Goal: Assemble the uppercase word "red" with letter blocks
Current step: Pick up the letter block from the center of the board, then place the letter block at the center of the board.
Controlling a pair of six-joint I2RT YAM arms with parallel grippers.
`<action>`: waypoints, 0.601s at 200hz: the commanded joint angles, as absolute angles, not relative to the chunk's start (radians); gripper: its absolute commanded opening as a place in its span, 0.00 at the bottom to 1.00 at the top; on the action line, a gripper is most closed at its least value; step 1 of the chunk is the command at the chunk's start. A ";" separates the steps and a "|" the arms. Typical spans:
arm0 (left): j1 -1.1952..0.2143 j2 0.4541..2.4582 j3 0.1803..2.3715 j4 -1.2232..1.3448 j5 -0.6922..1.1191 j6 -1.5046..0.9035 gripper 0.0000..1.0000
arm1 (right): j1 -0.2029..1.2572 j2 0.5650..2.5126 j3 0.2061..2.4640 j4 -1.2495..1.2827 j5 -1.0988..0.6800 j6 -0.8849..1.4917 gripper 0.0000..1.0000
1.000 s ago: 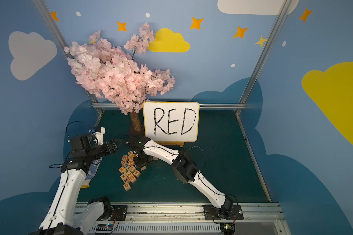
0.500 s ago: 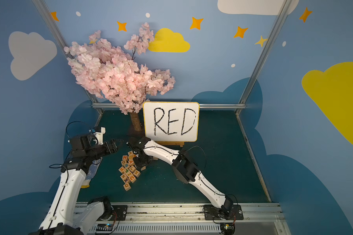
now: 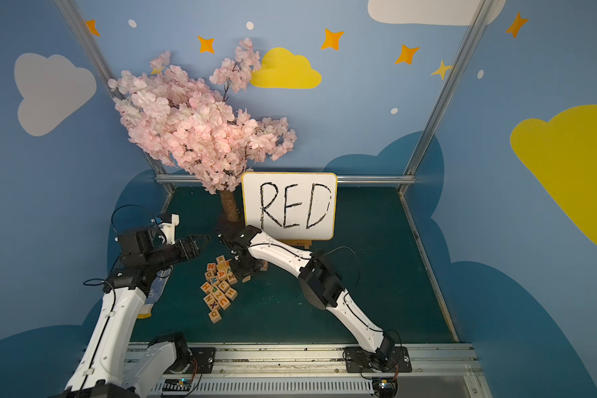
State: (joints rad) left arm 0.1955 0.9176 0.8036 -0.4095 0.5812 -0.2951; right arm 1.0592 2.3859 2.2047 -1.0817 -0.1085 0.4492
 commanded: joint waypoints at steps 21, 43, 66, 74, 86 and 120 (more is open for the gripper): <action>0.165 0.917 0.802 -0.397 0.640 -0.275 0.76 | 1.026 2.255 2.132 -1.120 -0.037 0.487 0.13; 0.133 0.923 0.802 -0.395 0.646 -0.269 0.76 | 0.992 2.187 2.016 -1.063 -0.044 0.529 0.13; 0.084 0.931 0.814 -0.414 0.643 -0.251 0.76 | 0.956 2.115 1.876 -0.987 -0.036 0.592 0.13; 0.064 0.931 0.819 -0.424 0.626 -0.240 0.76 | 0.949 2.099 1.843 -0.974 -0.024 0.606 0.13; 0.041 0.941 0.825 -0.437 0.608 -0.228 0.76 | 0.942 2.082 1.808 -0.965 -0.001 0.627 0.14; -0.018 0.985 0.862 -0.482 0.567 -0.202 0.75 | 0.925 2.032 1.708 -0.919 0.029 0.688 0.13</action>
